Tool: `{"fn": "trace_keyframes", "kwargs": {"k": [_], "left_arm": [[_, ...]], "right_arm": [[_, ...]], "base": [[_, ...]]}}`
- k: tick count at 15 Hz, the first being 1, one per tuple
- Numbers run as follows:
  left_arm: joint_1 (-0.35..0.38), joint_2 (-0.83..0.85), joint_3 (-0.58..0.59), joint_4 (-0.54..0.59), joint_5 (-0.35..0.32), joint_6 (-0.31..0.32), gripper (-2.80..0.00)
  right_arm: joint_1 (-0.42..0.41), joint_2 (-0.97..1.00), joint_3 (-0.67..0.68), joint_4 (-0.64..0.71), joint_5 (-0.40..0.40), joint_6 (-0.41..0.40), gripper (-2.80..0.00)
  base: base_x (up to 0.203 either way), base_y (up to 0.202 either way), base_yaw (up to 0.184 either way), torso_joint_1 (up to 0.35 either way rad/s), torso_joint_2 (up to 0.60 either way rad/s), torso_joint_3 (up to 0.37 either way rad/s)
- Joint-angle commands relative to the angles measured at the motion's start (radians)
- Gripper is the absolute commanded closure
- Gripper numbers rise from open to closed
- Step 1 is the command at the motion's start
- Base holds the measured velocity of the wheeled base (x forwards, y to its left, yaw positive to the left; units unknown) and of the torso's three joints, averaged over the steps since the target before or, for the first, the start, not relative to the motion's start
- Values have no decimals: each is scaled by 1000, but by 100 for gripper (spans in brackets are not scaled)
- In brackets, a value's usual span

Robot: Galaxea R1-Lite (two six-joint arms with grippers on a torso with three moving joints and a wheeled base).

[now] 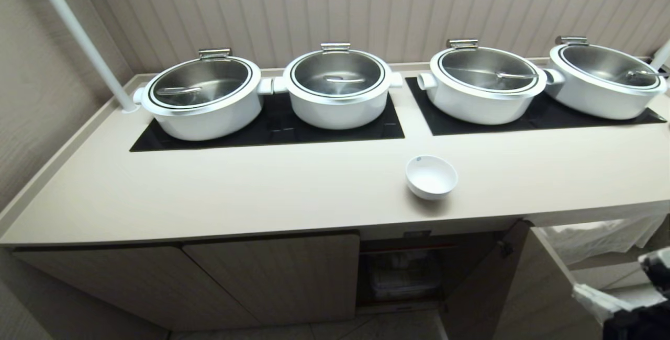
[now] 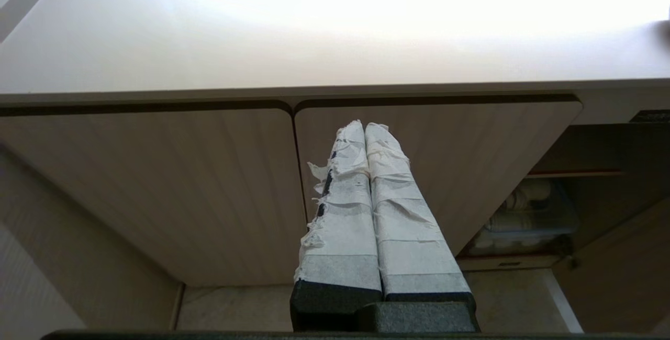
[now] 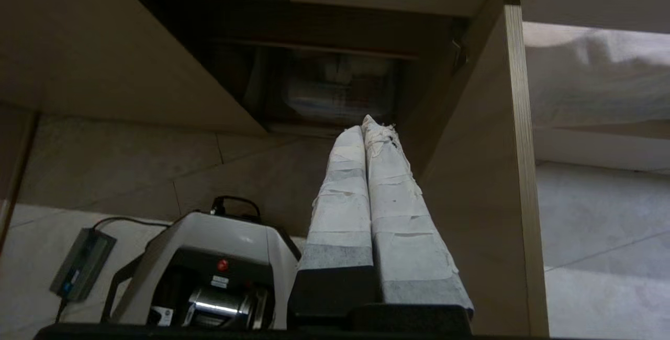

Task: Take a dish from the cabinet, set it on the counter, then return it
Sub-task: Place it on the table

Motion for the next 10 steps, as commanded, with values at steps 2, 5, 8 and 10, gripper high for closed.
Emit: {"fn": "trace_keyframes", "kwargs": {"k": [2, 5, 8, 10], "left_arm": [[0, 0, 1, -1, 0, -1, 0], [0, 0, -1, -1, 0, -1, 0], [0, 0, -1, -1, 0, -1, 0], [0, 0, 1, -1, 0, -1, 0]], "right_arm": [[-118, -236, 30, 189, 53, -17, 0], [-185, -462, 31, 397, 95, -35, 0], [-230, -681, 31, 557, 128, -87, 0], [-253, -805, 31, 610, 153, -113, 0]], "base": [[0, 0, 0, 0, 0, 0], [0, 0, 0, 0, 0, 0], [0, 0, 0, 0, 0, 0], [0, 0, 0, 0, 0, 0]]}}
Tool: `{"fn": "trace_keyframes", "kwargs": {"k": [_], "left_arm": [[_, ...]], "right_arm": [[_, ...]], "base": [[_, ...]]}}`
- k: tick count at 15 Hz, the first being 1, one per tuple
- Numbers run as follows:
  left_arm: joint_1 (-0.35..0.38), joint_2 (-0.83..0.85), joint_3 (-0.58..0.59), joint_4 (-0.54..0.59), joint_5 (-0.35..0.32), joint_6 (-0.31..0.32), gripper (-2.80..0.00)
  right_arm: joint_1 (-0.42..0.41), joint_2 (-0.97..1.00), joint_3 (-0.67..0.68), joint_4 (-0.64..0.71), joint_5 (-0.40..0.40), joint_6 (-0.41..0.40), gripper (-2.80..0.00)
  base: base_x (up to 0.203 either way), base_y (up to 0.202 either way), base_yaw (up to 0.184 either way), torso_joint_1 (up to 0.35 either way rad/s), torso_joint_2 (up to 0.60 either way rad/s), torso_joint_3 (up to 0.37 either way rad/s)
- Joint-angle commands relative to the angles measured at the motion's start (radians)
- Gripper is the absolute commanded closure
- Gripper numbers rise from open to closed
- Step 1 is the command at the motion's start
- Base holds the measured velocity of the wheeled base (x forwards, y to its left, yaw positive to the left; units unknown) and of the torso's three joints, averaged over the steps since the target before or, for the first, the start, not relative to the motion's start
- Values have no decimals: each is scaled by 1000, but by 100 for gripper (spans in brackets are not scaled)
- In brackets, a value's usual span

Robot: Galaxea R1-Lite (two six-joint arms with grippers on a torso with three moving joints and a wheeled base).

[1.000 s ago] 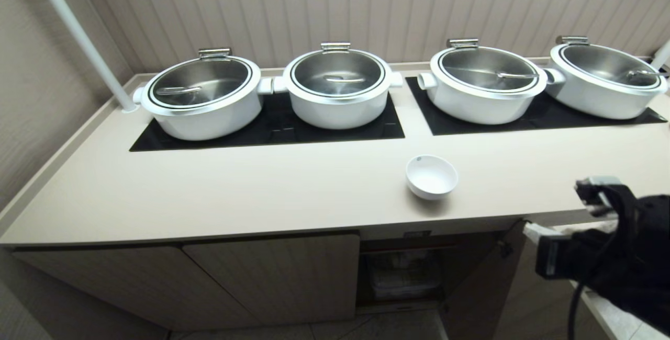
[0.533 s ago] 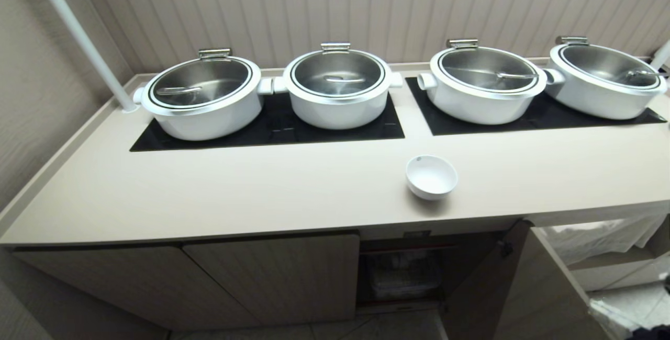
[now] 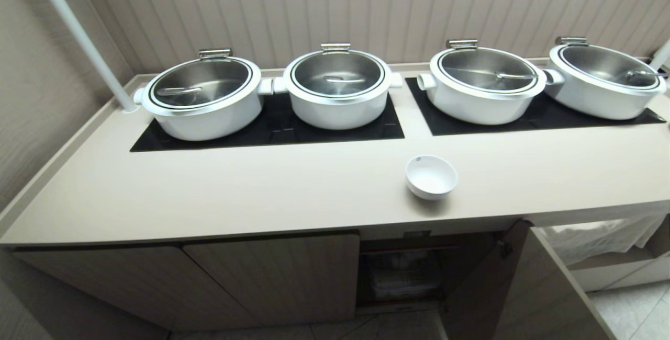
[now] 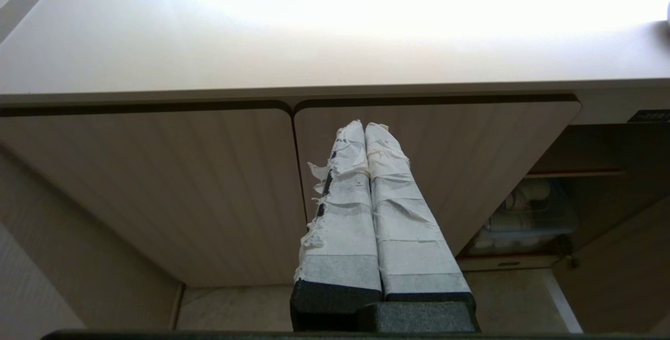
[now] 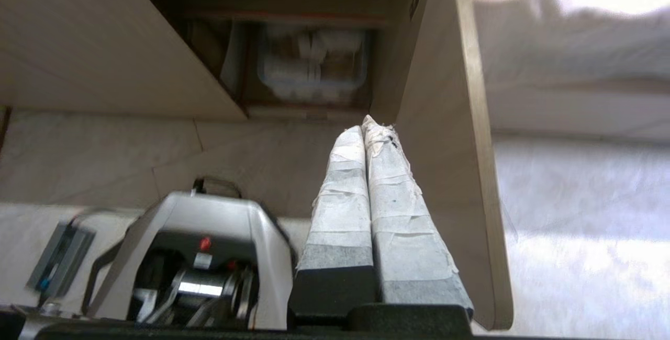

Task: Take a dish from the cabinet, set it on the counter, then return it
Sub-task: Place it on the table

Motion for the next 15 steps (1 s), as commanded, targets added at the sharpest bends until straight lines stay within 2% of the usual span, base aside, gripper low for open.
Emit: {"fn": "trace_keyframes", "kwargs": {"k": [1, 6, 9, 15], "left_arm": [[0, 0, -1, 0, 0, -1, 0], [0, 0, 0, 0, 0, -1, 0], [0, 0, -1, 0, 0, -1, 0], [0, 0, 1, 0, 0, -1, 0]], "right_arm": [[-37, -200, 1, 37, 15, -15, 0], [-74, -434, 1, 49, 21, -22, 0], [-77, -442, 1, 50, 20, 26, 0], [-77, -442, 1, 50, 20, 27, 0]], "base": [[0, 0, 0, 0, 0, 0], [0, 0, 0, 0, 0, 0], [0, 0, 0, 0, 0, 0], [0, 0, 0, 0, 0, 0]]}}
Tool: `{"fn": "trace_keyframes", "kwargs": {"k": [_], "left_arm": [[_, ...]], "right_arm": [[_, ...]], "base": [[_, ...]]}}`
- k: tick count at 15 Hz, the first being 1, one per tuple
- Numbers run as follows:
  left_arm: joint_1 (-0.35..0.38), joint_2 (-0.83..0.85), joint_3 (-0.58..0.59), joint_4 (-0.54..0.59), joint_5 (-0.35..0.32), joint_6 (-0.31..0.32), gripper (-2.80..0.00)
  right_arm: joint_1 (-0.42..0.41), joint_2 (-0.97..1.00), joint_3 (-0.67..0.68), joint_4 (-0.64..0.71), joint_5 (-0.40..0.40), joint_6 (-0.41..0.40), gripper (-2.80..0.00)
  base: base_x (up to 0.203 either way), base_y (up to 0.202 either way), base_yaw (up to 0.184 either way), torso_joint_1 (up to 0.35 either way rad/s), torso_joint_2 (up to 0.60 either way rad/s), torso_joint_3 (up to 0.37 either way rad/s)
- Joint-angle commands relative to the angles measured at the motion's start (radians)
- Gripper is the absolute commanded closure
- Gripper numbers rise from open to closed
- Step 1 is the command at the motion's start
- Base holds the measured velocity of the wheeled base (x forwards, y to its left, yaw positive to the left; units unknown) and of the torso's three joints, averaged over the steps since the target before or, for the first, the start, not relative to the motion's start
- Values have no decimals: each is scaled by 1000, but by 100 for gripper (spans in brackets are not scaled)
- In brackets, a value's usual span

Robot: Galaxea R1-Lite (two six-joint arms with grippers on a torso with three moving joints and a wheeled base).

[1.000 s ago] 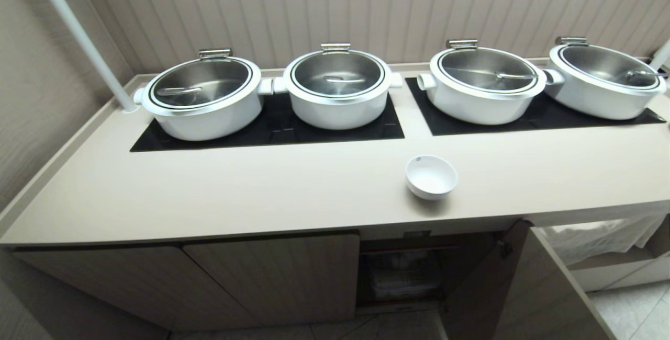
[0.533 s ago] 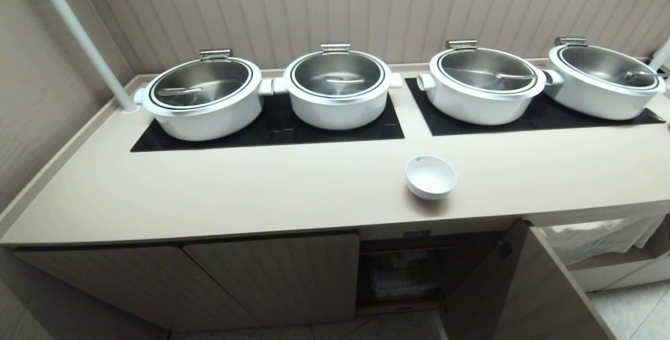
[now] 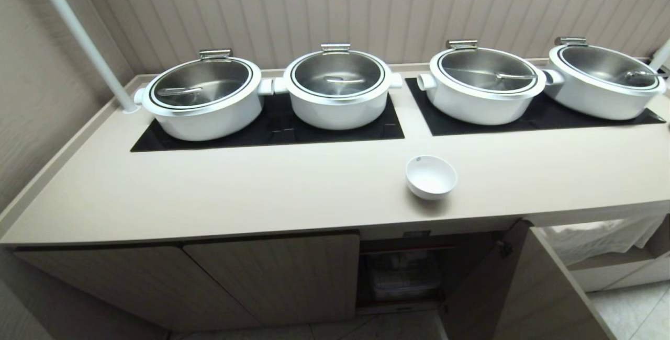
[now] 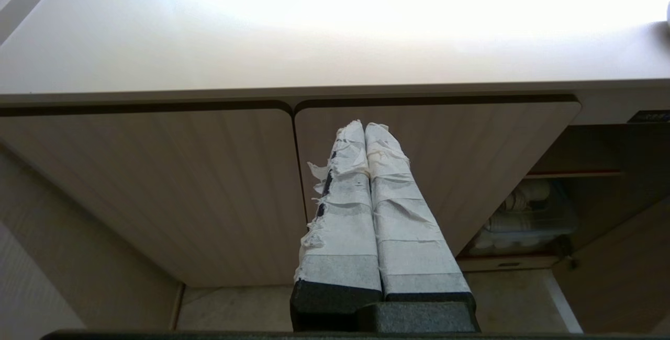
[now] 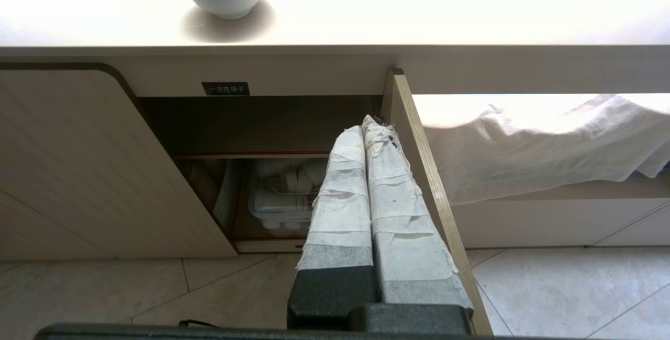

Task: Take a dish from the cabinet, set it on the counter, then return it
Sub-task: Place it on the table

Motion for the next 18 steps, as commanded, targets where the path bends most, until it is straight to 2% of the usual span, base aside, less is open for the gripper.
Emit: {"fn": "trace_keyframes", "kwargs": {"k": [1, 18], "left_arm": [[0, 0, 0, 0, 0, -1, 0], [0, 0, 0, 0, 0, -1, 0]], "right_arm": [[0, 2, 0, 0, 0, 2, 0], [0, 2, 0, 0, 0, 2, 0]], "base": [[0, 0, 0, 0, 0, 0], [0, 0, 0, 0, 0, 0]]}}
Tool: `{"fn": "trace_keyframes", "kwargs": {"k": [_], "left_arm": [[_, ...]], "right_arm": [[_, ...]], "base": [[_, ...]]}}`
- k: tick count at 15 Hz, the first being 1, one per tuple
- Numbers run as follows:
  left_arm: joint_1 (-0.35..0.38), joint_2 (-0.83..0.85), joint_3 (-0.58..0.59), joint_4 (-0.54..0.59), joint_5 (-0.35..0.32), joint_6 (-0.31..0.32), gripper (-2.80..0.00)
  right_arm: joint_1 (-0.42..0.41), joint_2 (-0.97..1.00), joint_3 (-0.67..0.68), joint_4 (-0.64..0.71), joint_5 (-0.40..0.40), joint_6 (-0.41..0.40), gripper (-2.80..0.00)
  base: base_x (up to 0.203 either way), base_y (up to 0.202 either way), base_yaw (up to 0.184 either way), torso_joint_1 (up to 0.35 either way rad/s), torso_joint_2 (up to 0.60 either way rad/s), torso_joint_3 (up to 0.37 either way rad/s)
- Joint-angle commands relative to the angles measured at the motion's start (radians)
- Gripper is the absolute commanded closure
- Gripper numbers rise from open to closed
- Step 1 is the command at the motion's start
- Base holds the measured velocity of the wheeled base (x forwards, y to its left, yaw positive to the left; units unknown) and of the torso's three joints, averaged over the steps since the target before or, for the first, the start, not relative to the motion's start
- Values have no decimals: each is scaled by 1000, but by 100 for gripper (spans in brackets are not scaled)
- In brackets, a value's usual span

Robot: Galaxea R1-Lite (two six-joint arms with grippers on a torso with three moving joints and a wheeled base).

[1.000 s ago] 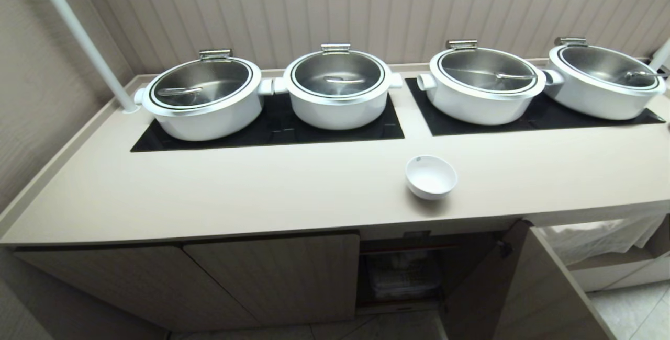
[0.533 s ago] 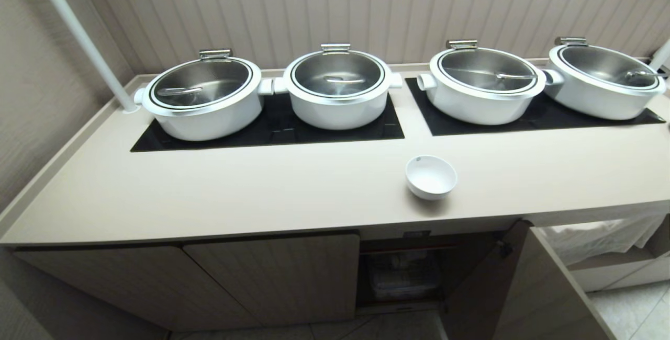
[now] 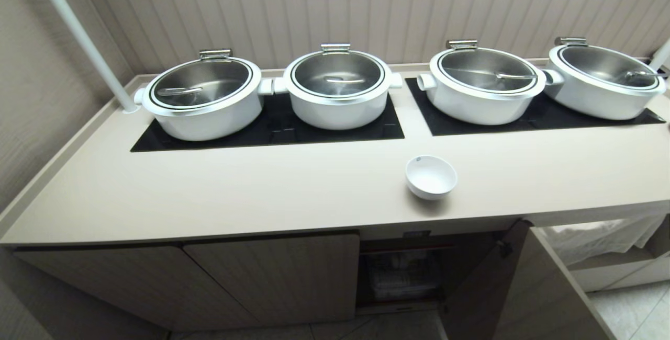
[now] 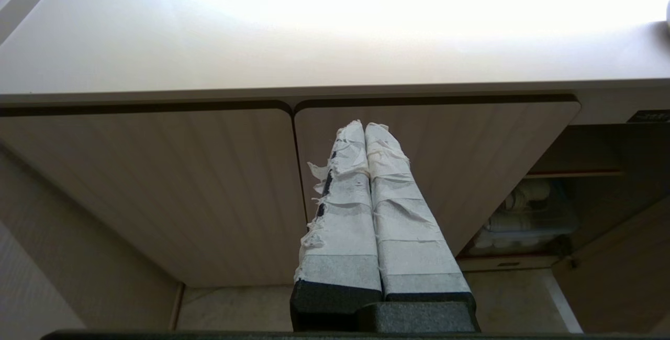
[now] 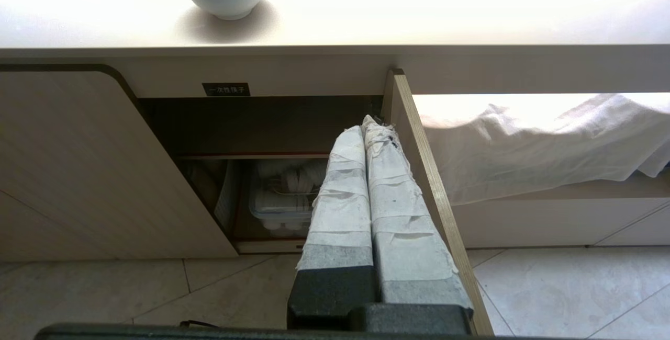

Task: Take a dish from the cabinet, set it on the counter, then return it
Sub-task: Place it on the table

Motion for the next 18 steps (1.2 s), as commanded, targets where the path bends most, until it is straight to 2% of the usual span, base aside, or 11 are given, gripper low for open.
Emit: {"fn": "trace_keyframes", "kwargs": {"k": [1, 18], "left_arm": [[0, 0, 0, 0, 1, -1, 0], [0, 0, 1, 0, 1, -1, 0]], "right_arm": [[0, 3, 0, 0, 0, -1, 0], [0, 3, 0, 1, 0, 7, 0]], "base": [[0, 0, 0, 0, 0, 0], [0, 0, 0, 0, 0, 0]]}}
